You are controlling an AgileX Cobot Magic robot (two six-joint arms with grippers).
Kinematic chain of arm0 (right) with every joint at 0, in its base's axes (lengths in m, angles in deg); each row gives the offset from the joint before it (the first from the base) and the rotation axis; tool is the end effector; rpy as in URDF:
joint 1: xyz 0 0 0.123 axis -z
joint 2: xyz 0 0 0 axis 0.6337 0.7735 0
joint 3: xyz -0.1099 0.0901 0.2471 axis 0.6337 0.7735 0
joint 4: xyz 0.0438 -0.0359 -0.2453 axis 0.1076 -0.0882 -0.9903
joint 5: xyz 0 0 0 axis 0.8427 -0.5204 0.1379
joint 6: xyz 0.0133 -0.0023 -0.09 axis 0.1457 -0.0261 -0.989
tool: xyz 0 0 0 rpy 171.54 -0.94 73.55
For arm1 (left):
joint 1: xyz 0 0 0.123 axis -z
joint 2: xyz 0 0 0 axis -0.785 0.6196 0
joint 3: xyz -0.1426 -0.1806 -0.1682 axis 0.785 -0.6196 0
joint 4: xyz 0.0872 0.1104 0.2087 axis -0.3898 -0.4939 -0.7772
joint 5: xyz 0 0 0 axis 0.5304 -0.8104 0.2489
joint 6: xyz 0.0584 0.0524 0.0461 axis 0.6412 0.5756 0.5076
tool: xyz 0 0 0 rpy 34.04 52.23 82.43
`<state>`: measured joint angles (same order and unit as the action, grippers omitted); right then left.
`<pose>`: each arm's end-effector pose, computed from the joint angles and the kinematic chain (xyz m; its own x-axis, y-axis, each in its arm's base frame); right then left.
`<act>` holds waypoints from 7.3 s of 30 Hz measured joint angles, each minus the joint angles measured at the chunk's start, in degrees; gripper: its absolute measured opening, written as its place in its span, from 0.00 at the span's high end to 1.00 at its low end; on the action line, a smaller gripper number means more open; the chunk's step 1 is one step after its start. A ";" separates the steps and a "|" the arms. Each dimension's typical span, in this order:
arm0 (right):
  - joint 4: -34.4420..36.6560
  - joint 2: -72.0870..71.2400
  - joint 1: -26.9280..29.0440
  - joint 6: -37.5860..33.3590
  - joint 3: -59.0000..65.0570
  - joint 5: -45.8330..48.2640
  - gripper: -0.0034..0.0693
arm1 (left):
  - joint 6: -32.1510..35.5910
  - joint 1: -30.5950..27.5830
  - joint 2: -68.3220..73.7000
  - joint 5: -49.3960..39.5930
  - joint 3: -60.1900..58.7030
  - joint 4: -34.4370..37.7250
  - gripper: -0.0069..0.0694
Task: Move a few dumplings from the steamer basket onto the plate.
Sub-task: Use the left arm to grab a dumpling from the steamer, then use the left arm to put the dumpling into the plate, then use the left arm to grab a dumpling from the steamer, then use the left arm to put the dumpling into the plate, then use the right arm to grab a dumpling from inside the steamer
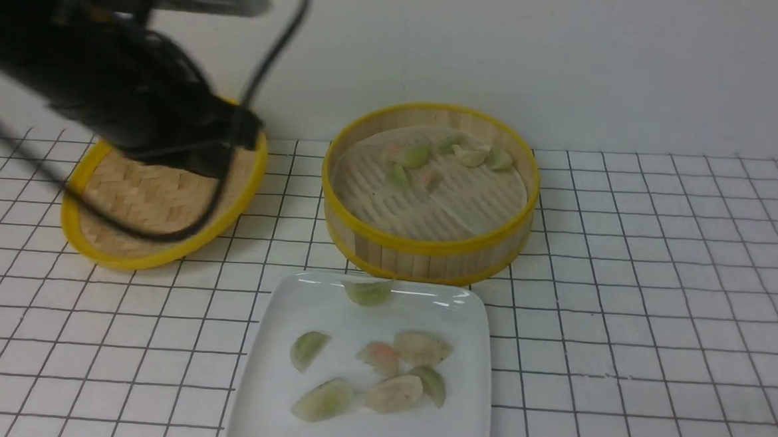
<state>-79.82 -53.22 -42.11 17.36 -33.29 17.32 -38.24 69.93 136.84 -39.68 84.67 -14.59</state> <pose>0.0522 0.0041 0.1721 -0.2959 0.0701 -0.9526 -0.0397 0.9955 0.0856 0.3246 -0.1196 0.3401 -0.8547 0.2414 -0.4596 0.3361 0.9320 -0.1355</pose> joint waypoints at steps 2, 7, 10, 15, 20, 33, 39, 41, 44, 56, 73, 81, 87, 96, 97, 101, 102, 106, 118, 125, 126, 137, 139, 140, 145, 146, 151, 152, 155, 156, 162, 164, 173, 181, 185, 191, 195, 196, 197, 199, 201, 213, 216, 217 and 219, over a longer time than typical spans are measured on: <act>0.00 0.00 0.00 0.00 0.00 0.00 0.97 | 0.21 1.49 5.45 -1.65 5.91 -0.22 0.92; 0.00 0.00 0.00 0.00 0.00 0.00 0.97 | 0.54 4.32 23.26 -7.88 27.48 -0.29 0.92; 0.00 0.00 0.00 0.00 0.00 0.00 0.97 | 0.69 4.39 33.97 -9.18 45.55 -1.69 0.92; 0.00 0.00 0.00 0.00 0.00 0.00 0.97 | 0.75 4.39 48.64 -9.31 68.17 -2.95 0.92; 0.00 0.00 0.00 0.00 0.00 0.00 0.97 | 2.40 4.39 54.51 -10.15 71.36 -3.64 0.92; 0.00 0.00 0.00 0.00 0.00 0.00 0.97 | 6.86 4.39 62.86 -4.43 71.54 -2.37 0.57; 0.00 0.00 0.00 0.00 0.00 0.00 0.97 | 5.60 4.39 62.92 -1.98 71.54 -4.24 0.38; 0.00 0.00 0.00 0.00 0.00 0.00 0.97 | 5.32 4.39 63.15 -1.21 71.54 -4.45 0.37; 0.00 0.00 0.00 0.00 0.00 0.00 0.97 | 6.35 4.39 63.97 -0.56 71.54 -4.48 0.37; 0.00 0.00 0.00 0.00 0.00 0.00 0.97 | 7.28 4.39 65.10 -0.31 71.79 -2.68 0.53; 0.06 0.00 0.00 0.00 0.00 0.02 0.97 | 3.75 5.37 26.06 -9.86 44.39 -0.33 0.53; 0.06 0.00 0.00 0.00 0.00 0.02 0.97 | 7.09 9.78 13.82 -9.65 6.15 4.69 0.53; 0.06 0.00 0.00 0.00 0.00 0.02 0.97 | 10.39 10.69 15.02 -4.04 1.15 4.32 0.52; 0.06 0.00 0.00 0.00 0.00 0.02 0.97 | 8.54 10.39 15.71 6.06 3.96 -0.71 0.23; 0.06 0.00 0.00 0.00 0.00 0.02 0.97 | 8.12 10.04 15.88 7.42 5.41 -1.37 0.24; 0.06 0.00 0.00 0.00 0.00 0.02 0.97 | 7.39 6.58 20.29 9.31 18.04 -2.92 0.46; 0.06 0.00 0.00 0.00 0.00 0.02 0.97 | 7.45 5.79 21.78 9.40 20.27 -2.92 0.51; 0.06 0.00 0.00 0.00 0.00 0.02 0.97 | 8.86 2.72 30.57 11.01 33.40 -2.05 0.66; 0.11 0.00 0.00 0.00 0.00 0.06 0.97 | 27.29 -0.09 54.08 17.46 52.92 12.61 0.43; 0.11 0.00 0.00 0.00 0.00 0.06 0.97 | 28.21 -0.34 57.54 23.52 53.26 14.94 0.31; 0.11 0.00 0.00 0.00 0.00 0.06 0.97 | 28.21 -0.34 57.72 23.86 53.31 14.94 0.31; 0.11 0.00 0.00 0.00 0.00 0.06 0.97 | 28.52 -0.34 61.30 25.96 54.03 15.95 0.43; 0.11 0.00 0.00 0.00 0.00 0.06 0.97 | 28.50 -0.29 60.95 25.65 54.06 15.10 0.43; 0.11 0.00 0.00 0.00 0.00 0.06 0.97 | 28.37 -0.25 60.51 24.65 54.06 14.26 0.43; 0.11 0.00 0.00 0.00 0.00 0.06 0.97 | 27.60 -0.43 56.02 16.34 54.00 12.17 0.74; 0.11 0.00 0.00 0.00 0.00 0.06 0.97 | 27.47 -0.48 54.79 14.82 54.00 12.04 0.75; 0.11 0.00 0.00 0.00 0.00 0.06 0.97 | 26.96 -0.48 47.04 6.22 54.00 11.96 0.75; 0.11 0.00 0.00 0.00 0.00 0.06 0.97 | 26.53 -0.48 44.58 3.08 54.10 12.02 0.75; 0.11 0.00 0.00 0.00 0.00 0.06 0.97 | 24.67 -0.48 40.37 -4.76 54.42 12.00 0.75; 0.11 0.00 0.00 0.00 0.00 0.06 0.97 | 23.36 -0.48 38.65 -7.63 54.37 12.00 0.75; 0.11 0.00 0.00 0.00 0.00 0.12 0.97 | 16.35 -0.48 28.04 -9.40 44.29 8.69 0.75; 0.11 0.00 0.00 0.00 0.00 0.12 0.97 | 15.00 -0.48 21.70 -9.34 35.09 7.95 0.75; 0.12 0.00 0.00 0.00 0.00 0.12 0.97 | 17.78 -0.48 5.89 -9.27 -2.89 13.72 0.77; 0.12 0.00 0.00 0.00 0.00 0.16 0.97 | 20.14 -0.48 9.88 2.88 -9.05 14.96 0.44; 0.12 0.00 0.00 0.00 -0.05 0.18 0.97 | 20.24 -0.48 12.15 10.99 -7.36 17.49 0.27; 0.12 0.00 0.00 0.00 -0.05 0.18 0.97 | 20.19 -0.48 19.84 11.76 10.20 18.63 0.32; 0.12 0.00 0.00 0.00 -0.05 0.18 0.97 | 20.19 -0.48 29.13 8.62 24.93 18.83 0.38; 0.12 0.00 0.00 0.00 -0.05 0.18 0.97 | 20.19 -0.48 32.04 7.73 29.28 18.86 0.39; 0.12 0.00 0.00 0.00 -0.05 0.18 0.97 | 20.19 -0.48 35.61 6.60 34.36 18.86 0.39; 0.12 0.00 0.00 0.00 -0.05 0.23 0.97 | 20.19 -0.48 40.34 5.39 40.88 18.97 0.39; 0.12 0.00 0.00 0.00 -0.05 0.23 0.97 | 20.19 -0.48 45.97 4.37 48.24 19.01 0.39; 0.12 0.00 0.00 0.00 -0.05 0.23 0.97 | 24.09 -0.48 64.33 6.25 66.88 19.27 0.39; 0.12 0.00 0.00 0.00 -0.05 0.23 0.97 | 24.14 -0.48 64.58 6.25 67.21 19.73 0.39; 0.12 0.00 0.00 0.00 -0.05 0.23 0.97 | 24.14 -0.48 64.58 6.25 67.21 19.78 0.39; 0.12 0.00 0.00 0.00 -0.05 0.23 0.97 | 24.81 -0.48 64.58 6.25 67.26 19.91 0.39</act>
<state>-79.70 -53.22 -42.11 17.36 -33.34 17.55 -13.43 69.45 201.42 -33.43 151.92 5.32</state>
